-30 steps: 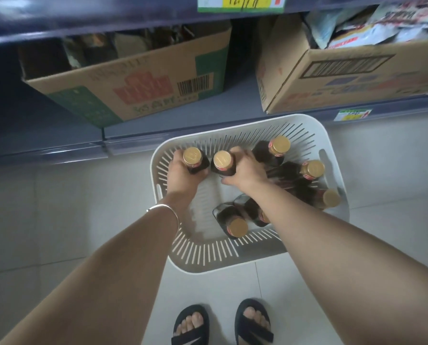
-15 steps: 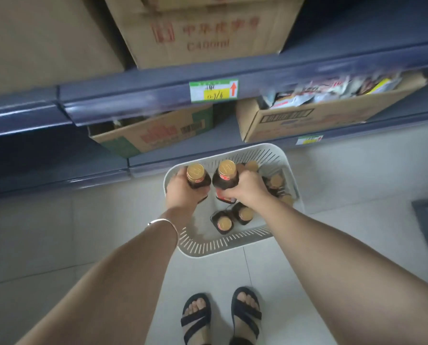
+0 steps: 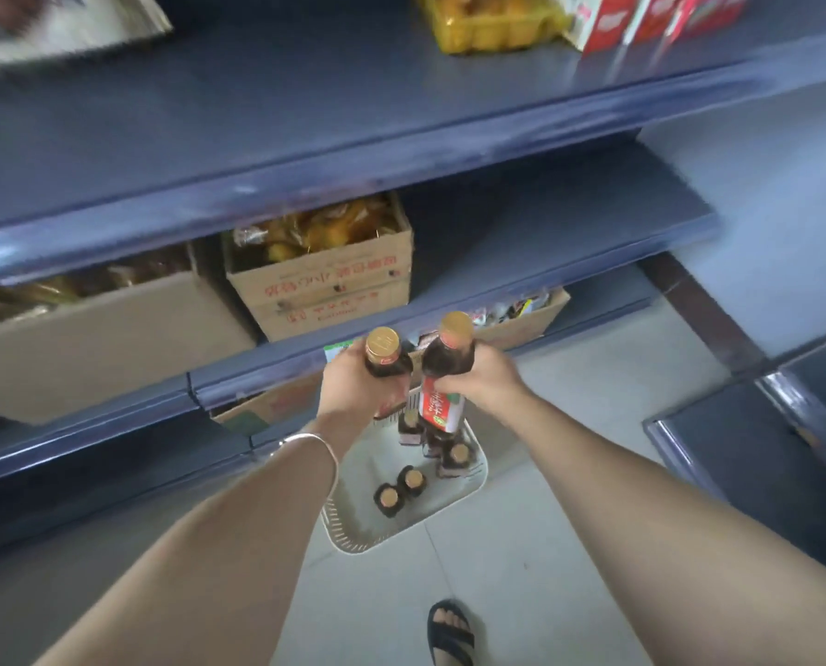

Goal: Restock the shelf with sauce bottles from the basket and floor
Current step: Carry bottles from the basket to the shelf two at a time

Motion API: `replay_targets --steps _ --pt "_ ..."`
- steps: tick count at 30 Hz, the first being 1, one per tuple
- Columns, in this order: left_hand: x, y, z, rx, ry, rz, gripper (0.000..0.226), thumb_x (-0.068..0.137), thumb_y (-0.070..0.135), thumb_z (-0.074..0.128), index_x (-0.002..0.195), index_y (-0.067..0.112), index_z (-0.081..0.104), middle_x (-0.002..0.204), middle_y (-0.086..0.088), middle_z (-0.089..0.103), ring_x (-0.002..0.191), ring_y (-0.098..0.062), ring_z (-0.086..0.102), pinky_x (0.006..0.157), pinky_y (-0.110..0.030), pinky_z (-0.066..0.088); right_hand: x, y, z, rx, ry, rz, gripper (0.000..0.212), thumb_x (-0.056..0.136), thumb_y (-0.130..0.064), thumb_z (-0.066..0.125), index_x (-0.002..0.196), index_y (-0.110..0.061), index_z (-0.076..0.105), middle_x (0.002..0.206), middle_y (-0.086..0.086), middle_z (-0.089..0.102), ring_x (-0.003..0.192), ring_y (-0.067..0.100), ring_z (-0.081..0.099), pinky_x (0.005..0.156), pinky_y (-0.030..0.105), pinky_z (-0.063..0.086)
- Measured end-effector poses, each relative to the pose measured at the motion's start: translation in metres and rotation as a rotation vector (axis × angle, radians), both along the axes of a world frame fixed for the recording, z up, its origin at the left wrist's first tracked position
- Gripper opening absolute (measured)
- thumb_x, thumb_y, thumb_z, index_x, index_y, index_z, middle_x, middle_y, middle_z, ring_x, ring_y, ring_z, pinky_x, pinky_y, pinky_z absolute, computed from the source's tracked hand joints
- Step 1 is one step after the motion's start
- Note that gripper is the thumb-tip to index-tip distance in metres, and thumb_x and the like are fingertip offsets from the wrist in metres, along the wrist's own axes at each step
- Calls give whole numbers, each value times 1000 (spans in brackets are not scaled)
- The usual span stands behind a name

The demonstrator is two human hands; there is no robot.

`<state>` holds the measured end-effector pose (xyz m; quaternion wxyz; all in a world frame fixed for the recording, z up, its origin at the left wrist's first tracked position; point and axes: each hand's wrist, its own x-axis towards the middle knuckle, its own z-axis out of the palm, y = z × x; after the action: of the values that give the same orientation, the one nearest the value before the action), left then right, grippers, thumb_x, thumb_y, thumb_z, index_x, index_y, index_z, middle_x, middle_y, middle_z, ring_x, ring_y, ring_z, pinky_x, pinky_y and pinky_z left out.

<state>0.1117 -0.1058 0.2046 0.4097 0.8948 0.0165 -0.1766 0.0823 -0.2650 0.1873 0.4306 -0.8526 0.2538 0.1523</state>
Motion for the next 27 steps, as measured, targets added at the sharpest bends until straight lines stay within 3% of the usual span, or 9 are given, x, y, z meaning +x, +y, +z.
replay_targets --steps 3,7,9,14,20,23,27 --pt "-4 -13 48 12 -34 -101 37 73 20 73 107 11 61 106 -10 69 103 -29 61 83 -30 45 -17 -12 50 -28 -49 -55 36 69 -18 78 102 -10 68 103 10 70 99 26 64 85 31 50" --pt "-20 -30 105 14 -82 -241 36 74 24 72 107 16 61 105 -7 69 102 -26 62 79 -27 43 -52 -28 105 -2 -116 -197 34 69 -15 78 101 -9 67 95 6 66 98 25 63 83 28 49" --pt "-33 -44 133 -3 -107 -306 35 73 25 73 105 18 61 104 -6 69 100 -25 62 81 -26 44 -75 -42 131 -9 -161 -279 33 67 -16 79 98 -11 67 100 8 69 100 25 64 85 30 50" --pt "-81 -106 191 -47 -122 -504 44 66 36 73 104 21 57 99 -2 64 95 -23 61 85 -31 48 -156 -95 188 -13 -218 -482 46 63 -18 82 106 -13 66 102 5 70 98 23 65 89 35 52" --pt "-174 -213 238 -84 -116 -777 48 70 25 77 107 28 48 104 -1 64 93 -25 65 89 -42 53 -288 -177 242 -128 -219 -679 43 65 -23 80 105 -15 65 102 4 69 98 22 64 88 36 53" --pt "-235 -271 256 -134 -136 -921 50 72 22 76 115 19 51 109 -3 64 100 -25 63 92 -39 49 -362 -217 264 -178 -217 -768 38 68 -22 79 102 -13 66 104 7 70 99 24 64 91 43 53" --pt "-321 -339 276 -224 -133 -1056 52 72 17 77 118 16 54 107 -3 64 98 -21 60 89 -32 46 -460 -265 285 -221 -222 -919 42 66 -26 80 104 -16 65 102 2 69 97 20 63 88 35 52"
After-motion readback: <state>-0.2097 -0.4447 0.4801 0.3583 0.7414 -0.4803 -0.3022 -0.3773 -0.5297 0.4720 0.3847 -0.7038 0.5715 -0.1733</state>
